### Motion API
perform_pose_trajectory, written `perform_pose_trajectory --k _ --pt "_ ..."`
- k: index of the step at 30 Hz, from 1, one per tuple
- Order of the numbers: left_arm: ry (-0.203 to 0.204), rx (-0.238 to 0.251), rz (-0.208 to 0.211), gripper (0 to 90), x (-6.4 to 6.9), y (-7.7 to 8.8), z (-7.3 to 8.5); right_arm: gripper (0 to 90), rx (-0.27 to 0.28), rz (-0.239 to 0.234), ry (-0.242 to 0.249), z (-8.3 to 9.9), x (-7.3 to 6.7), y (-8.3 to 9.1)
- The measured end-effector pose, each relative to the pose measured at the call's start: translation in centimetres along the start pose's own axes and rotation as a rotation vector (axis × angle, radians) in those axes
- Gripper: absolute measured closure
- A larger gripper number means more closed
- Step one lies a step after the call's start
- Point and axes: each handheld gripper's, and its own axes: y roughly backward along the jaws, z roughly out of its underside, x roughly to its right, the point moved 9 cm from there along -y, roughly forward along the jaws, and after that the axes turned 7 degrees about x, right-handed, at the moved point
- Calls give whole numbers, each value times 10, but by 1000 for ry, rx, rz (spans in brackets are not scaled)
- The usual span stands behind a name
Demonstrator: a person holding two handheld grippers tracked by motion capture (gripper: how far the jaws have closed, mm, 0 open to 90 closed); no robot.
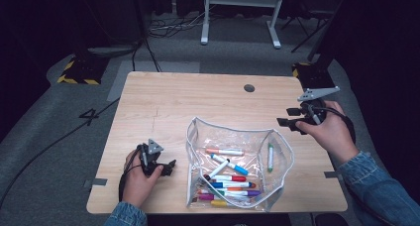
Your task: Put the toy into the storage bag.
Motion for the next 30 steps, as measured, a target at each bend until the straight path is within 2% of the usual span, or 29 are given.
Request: perform_pose_trajectory --k 6,11,15,21,24,26,30 --pt "-1 0 0 95 0 0 0 427 -66 -22 -80 42 5 -35" --pt "-1 0 0 95 0 0 0 422 -109 -51 -139 78 -1 -59" --pt "-3 1 -1 95 0 0 0 417 -144 -61 -154 102 -5 -73" --pt "-3 1 -1 95 0 0 0 414 -184 -66 -176 123 -6 -85" --pt "-3 1 -1 95 0 0 0 472 -214 -66 -176 129 -7 -88" --pt "-4 1 -1 95 0 0 0 557 -250 -67 -160 135 -7 -89" --pt "-3 1 -1 95 0 0 0 751 -276 -23 -122 137 0 -87"
